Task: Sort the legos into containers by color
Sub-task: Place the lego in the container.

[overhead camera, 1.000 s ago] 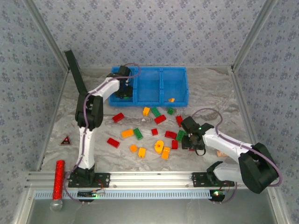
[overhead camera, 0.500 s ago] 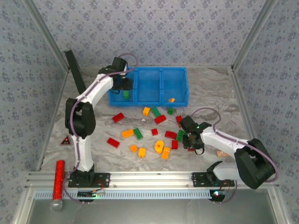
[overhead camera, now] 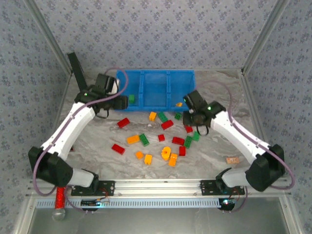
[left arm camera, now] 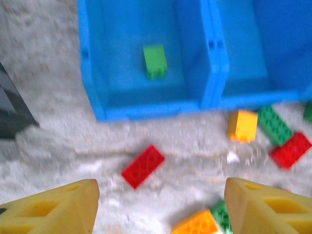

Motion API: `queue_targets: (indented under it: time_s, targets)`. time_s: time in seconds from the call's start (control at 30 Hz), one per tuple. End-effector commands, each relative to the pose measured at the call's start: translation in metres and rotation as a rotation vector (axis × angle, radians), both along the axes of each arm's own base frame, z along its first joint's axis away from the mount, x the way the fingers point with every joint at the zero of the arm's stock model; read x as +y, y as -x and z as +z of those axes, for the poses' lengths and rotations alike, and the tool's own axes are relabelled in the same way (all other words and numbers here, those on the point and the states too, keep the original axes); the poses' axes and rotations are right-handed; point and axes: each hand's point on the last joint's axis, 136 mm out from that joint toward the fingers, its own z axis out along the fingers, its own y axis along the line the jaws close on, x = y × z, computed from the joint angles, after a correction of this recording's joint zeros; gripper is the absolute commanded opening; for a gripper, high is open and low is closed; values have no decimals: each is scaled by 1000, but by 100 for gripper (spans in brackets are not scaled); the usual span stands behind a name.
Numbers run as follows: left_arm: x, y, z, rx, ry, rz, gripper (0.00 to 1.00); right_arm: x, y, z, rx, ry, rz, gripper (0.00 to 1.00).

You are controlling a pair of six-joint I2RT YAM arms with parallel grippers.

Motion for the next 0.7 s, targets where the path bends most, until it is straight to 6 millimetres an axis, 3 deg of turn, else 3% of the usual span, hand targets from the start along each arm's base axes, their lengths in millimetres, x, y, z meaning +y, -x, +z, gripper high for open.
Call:
queue_targets:
  time_s: [0.0, 0.17, 0.33, 0.67]
  targets:
    - [6, 46, -24, 117, 12, -18, 70, 13, -34, 21, -46, 70, 76, 28]
    - [25, 93, -44, 169, 126, 168, 72, 56, -94, 41, -130, 60, 137, 28]
    - [31, 120, -61, 206, 242, 296, 72, 100, -139, 28, -161, 100, 213, 28]
    - [31, 151, -110, 356, 324, 432, 71, 145, -178, -10, -144, 77, 283, 28]
